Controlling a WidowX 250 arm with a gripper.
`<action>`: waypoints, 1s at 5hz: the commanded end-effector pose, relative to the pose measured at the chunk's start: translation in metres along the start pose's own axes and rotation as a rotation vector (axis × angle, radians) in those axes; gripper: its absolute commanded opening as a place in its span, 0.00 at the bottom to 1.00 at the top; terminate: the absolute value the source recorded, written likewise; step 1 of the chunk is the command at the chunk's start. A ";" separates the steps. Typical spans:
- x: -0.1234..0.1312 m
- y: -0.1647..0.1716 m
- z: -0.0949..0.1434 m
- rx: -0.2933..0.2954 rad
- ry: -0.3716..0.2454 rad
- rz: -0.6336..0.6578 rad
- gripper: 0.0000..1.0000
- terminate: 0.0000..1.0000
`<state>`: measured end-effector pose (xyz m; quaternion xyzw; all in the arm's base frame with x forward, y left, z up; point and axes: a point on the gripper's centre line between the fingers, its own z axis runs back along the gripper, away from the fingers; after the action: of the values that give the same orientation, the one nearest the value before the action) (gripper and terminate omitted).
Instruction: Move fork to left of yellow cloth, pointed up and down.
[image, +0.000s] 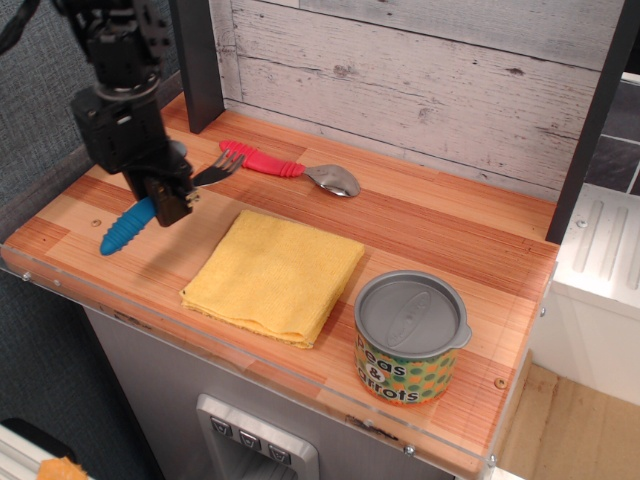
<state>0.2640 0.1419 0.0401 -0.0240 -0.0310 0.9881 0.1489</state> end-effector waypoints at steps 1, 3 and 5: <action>0.001 0.002 0.003 -0.084 0.031 -0.010 0.00 0.00; 0.005 -0.003 -0.008 -0.060 0.050 0.046 0.00 0.00; 0.006 -0.004 -0.011 -0.047 0.067 0.019 0.00 0.00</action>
<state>0.2610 0.1639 0.0209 -0.0530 -0.0407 0.9876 0.1418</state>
